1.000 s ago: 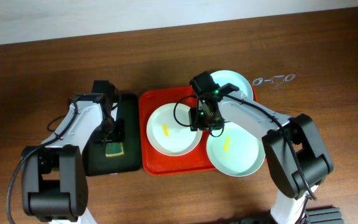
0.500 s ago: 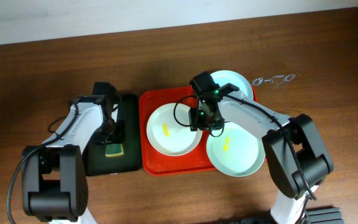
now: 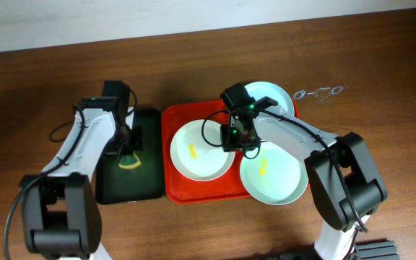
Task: Clean dirty plates on tray and stack at the side
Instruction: 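Reach left gripper to the black tray and grasp the green sponge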
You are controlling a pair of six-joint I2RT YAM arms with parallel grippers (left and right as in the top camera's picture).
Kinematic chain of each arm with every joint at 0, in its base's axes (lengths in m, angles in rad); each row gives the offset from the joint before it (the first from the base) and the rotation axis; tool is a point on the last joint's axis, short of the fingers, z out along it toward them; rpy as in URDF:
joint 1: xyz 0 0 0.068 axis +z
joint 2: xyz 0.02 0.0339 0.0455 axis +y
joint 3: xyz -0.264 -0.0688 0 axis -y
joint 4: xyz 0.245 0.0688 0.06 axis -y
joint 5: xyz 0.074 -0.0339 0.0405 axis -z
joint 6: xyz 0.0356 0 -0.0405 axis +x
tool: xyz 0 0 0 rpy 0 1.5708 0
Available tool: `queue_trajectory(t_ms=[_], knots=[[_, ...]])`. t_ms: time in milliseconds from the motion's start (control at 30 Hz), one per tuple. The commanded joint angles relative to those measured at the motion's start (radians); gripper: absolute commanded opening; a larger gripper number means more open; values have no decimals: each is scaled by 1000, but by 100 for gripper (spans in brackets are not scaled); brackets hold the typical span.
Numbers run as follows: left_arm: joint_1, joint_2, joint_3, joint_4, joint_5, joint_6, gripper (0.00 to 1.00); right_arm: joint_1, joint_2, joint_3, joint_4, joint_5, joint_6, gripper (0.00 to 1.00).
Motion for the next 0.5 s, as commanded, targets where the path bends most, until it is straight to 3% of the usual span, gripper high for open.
queue_trajectory(t_ms=[0,167,467], knots=[[5,-93,37,-10,1,4,0,3,-34,-5,3,-5,68,23],[5,-95,24,-32,1,4,0,3,-34,-5,21,-6,67,19],[5,-94,24,-32,1,4,0,3,-33,-7,21,-5,66,33]])
